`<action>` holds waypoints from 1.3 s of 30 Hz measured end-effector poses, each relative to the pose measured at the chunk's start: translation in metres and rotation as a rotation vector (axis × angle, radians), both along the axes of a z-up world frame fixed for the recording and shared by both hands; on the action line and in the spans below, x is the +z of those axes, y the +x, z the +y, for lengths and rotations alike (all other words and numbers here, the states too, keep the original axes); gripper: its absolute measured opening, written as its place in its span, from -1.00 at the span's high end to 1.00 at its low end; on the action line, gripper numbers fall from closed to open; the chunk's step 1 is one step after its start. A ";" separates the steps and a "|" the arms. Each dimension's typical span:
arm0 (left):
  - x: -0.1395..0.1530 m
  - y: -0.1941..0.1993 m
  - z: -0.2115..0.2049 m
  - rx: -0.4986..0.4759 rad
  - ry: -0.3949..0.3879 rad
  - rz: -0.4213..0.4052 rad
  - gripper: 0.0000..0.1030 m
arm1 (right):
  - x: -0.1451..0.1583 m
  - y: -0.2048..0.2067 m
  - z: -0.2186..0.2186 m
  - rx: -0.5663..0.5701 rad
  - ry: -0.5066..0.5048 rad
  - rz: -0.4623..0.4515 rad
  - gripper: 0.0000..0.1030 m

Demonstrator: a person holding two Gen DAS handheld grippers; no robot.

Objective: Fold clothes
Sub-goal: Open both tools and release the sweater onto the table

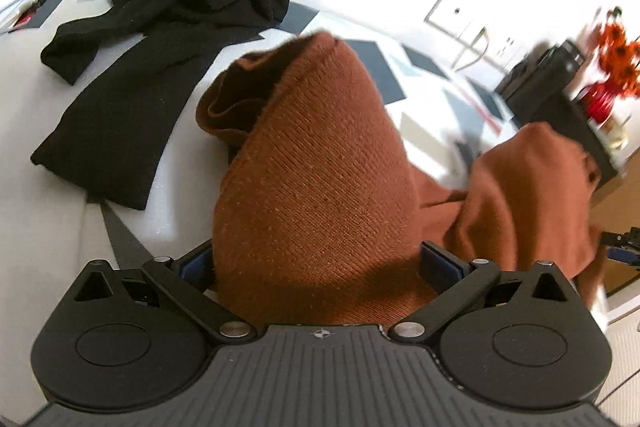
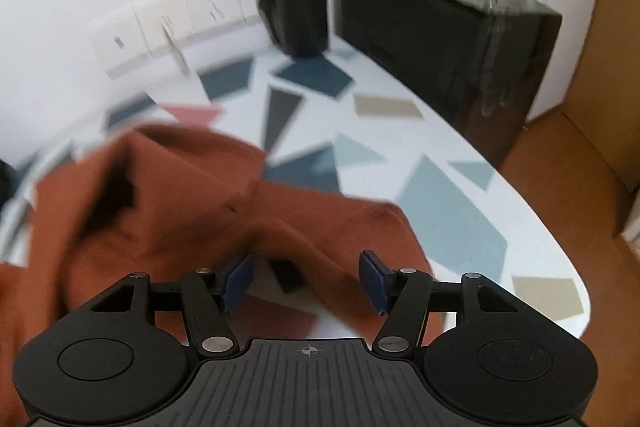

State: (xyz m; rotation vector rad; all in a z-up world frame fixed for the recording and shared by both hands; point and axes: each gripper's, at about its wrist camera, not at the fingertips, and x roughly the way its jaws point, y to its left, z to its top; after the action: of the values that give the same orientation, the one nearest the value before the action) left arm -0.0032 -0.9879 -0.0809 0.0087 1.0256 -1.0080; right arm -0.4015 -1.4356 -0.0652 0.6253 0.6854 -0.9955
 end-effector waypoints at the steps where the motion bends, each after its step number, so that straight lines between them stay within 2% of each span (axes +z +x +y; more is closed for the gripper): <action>1: 0.003 -0.001 0.004 -0.003 -0.014 -0.018 -0.99 | 0.009 0.000 0.001 0.000 -0.009 -0.029 -0.15; 5: 0.018 -0.012 0.013 -0.037 -0.016 -0.185 -0.99 | 0.039 0.008 0.003 0.001 -0.052 -0.097 -0.17; 8: 0.027 -0.014 0.016 -0.045 0.026 -0.285 -0.99 | 0.065 0.018 0.007 0.002 -0.109 -0.161 -0.37; 12: 0.017 -0.007 0.019 -0.026 0.144 -0.280 -0.99 | 0.089 0.038 0.009 0.043 -0.172 -0.191 -0.77; 13: 0.012 -0.004 0.020 -0.019 0.173 -0.269 -0.99 | 0.091 0.044 0.009 0.058 -0.183 -0.179 -0.77; 18: -0.007 0.002 0.020 -0.010 0.244 -0.250 -1.00 | 0.074 0.072 0.010 0.133 -0.186 -0.083 -0.78; 21: -0.012 -0.005 0.016 -0.026 0.255 -0.312 -1.00 | 0.054 0.082 0.010 0.145 -0.156 -0.041 -0.78; 26: -0.014 -0.010 0.014 -0.016 0.254 -0.337 -1.00 | 0.026 0.090 0.010 0.157 -0.112 0.007 -0.78; 33: -0.016 -0.012 0.012 -0.001 0.237 -0.360 -1.00 | 0.007 0.087 0.004 0.153 -0.075 0.019 -0.79; 39: -0.014 -0.009 0.003 0.019 0.260 -0.338 -1.00 | -0.001 0.083 0.000 0.155 -0.035 0.005 -0.79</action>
State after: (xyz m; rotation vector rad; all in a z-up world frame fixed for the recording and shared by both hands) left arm -0.0126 -0.9848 -0.0951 0.3701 0.8363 -0.8156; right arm -0.3183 -1.4359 -0.0665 0.5308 0.7087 -0.8642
